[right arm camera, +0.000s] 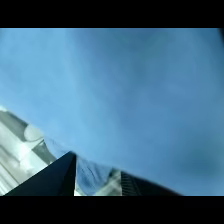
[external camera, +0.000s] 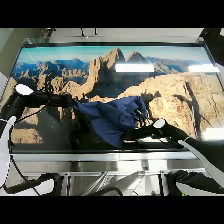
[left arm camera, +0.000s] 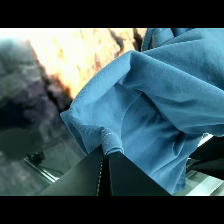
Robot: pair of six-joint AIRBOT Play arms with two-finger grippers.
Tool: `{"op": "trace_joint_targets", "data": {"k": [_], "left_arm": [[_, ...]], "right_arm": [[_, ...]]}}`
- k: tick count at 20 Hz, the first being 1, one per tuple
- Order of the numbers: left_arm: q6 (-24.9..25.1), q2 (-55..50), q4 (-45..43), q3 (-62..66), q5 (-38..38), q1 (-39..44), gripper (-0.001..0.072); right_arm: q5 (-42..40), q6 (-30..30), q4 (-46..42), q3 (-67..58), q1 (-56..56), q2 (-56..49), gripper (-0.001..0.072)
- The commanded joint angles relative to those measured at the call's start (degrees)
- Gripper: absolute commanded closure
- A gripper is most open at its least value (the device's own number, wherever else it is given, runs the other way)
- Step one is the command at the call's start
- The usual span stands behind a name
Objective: Fold the shirts.
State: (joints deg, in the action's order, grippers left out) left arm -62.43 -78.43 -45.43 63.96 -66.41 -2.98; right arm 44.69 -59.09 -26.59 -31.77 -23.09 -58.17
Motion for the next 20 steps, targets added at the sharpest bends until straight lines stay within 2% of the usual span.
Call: {"op": "trace_joint_targets", "data": {"k": [1,2,3,5,8,12,14,16,18,20], "left_arm": [[0.0,0.0,0.0,0.0,0.0,0.0,0.0693],[0.0,0.0,0.1,0.0,0.0,0.0,0.0693],[0.0,0.0,0.0,0.0,0.0,0.0,0.0693],[-0.2,0.5,0.0,0.0,-0.1,0.0,0.0693],[-1.1,5.0,0.1,0.0,-0.1,-0.1,0.0693],[-1.6,16.8,0.2,2.7,-1.9,-0.1,0.0693],[-3.6,23.5,0.2,8.6,-3.3,-0.1,0.0693],[-6.0,30.4,0.2,16.4,-1.1,-0.6,0.0693],[-8.8,36.4,0.2,25.2,1.8,-3.0,0.0693],[-9.2,41.1,-0.1,34.7,3.5,-8.2,0.0694]], "right_arm": [[-2.9,3.4,5.4,-0.3,-2.1,-0.4,0.0377],[-2.7,6.6,9.0,-0.6,-2.1,-0.4,0.0524],[-2.6,10.2,13.0,-1.0,-2.1,-0.3,0.0599],[-0.5,16.5,19.5,-2.9,-2.0,0.5,0.0689],[0.6,17.3,19.6,-8.4,-1.4,6.1,0.0690],[0.8,14.6,11.6,-22.5,4.5,20.7,0.0690],[0.8,12.2,6.0,-31.8,7.1,26.3,0.0690],[1.9,9.2,-2.0,-41.8,7.6,29.1,0.0690],[3.8,7.0,-8.5,-52.2,7.6,29.2,0.0690],[4.5,6.9,-12.8,-62.2,7.6,27.7,0.0690]]}}
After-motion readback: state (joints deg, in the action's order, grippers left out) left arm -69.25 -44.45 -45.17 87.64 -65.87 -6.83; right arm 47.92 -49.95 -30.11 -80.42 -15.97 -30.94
